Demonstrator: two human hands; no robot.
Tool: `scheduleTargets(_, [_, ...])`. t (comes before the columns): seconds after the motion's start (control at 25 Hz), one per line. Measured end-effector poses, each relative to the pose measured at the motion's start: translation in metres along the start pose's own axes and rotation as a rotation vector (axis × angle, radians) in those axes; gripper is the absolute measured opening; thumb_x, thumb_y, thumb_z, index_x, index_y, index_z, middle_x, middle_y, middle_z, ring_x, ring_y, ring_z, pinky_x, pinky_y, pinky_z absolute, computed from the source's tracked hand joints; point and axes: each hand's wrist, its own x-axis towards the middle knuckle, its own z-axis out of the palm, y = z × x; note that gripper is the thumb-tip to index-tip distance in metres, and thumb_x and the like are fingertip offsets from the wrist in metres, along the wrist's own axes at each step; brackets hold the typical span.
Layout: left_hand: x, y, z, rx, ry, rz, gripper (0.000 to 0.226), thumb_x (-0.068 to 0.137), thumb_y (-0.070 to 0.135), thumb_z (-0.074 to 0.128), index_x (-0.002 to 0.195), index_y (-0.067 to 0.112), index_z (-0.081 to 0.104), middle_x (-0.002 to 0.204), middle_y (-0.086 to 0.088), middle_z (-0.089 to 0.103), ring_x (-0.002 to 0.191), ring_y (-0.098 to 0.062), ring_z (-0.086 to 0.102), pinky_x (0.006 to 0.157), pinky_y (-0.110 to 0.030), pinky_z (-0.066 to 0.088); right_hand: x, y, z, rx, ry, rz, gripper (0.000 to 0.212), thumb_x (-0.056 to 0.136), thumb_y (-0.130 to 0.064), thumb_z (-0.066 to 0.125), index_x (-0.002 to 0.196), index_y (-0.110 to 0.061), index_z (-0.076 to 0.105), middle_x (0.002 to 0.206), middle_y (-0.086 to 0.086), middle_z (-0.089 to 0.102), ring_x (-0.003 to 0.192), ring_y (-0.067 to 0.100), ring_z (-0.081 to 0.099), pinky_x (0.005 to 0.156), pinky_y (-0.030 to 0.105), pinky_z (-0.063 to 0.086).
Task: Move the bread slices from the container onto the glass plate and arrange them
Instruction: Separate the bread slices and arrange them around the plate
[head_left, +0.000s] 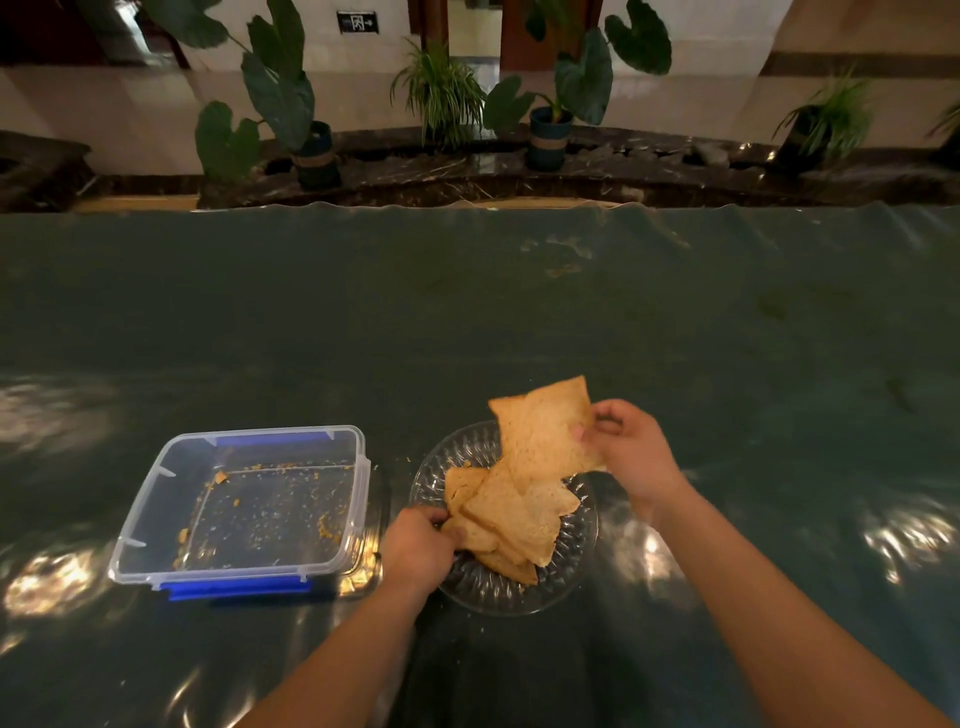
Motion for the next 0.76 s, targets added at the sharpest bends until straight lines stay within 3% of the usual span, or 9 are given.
scheduleTargets(0.24, [0.002,-0.003,-0.001,-0.071,-0.034,-0.023,0.021,0.08,0.024,0.075,0.1,0.021,0.072,0.082,-0.002,0.073,0.084,-0.025,0.071,0.083,-0.046,0.058,0.058,0.009,0.014,0.106,0.151,0.143,0.014,0.086,-0.005,0.068,0.097,-0.011,0.062,0.109,0.014,0.069,0.1,0.032,0.068,0.087,0.051,0.057])
scheduleTargets(0.44, [0.005,-0.009,-0.008,-0.139,-0.05,-0.048,0.018,0.08,0.019,0.076,0.097,0.018,0.072,0.066,0.0,0.07,0.059,-0.014,0.066,0.067,-0.036,0.059,0.075,0.036,0.018,0.431,0.197,0.309,0.017,0.088,-0.002,0.065,0.102,-0.01,0.059,0.109,0.013,0.065,0.09,0.026,0.067,0.065,0.039,0.057])
scheduleTargets(0.56, [0.004,-0.01,-0.008,-0.145,-0.05,-0.039,0.018,0.081,0.018,0.075,0.098,0.016,0.072,0.067,0.001,0.07,0.057,-0.011,0.064,0.06,-0.03,0.055,0.079,0.045,0.015,0.284,0.225,0.303,0.019,0.087,-0.004,0.067,0.104,-0.012,0.06,0.109,0.011,0.065,0.09,0.024,0.067,0.065,0.037,0.058])
scheduleTargets(0.68, [0.002,-0.01,-0.007,-0.145,-0.044,-0.015,0.021,0.082,0.02,0.074,0.102,0.016,0.072,0.072,0.002,0.07,0.062,-0.011,0.066,0.062,-0.027,0.052,0.075,0.049,0.018,0.049,0.219,0.246,0.022,0.086,-0.008,0.068,0.107,-0.012,0.063,0.107,0.009,0.067,0.098,0.027,0.066,0.081,0.044,0.058])
scheduleTargets(0.76, [-0.001,-0.012,-0.006,-0.144,-0.036,-0.002,0.023,0.081,0.021,0.075,0.103,0.016,0.072,0.075,0.001,0.071,0.066,-0.013,0.067,0.067,-0.03,0.054,0.071,0.05,0.022,-0.096,0.165,0.167,0.017,0.085,-0.012,0.07,0.102,-0.011,0.067,0.094,0.004,0.07,0.092,0.025,0.067,0.071,0.035,0.056])
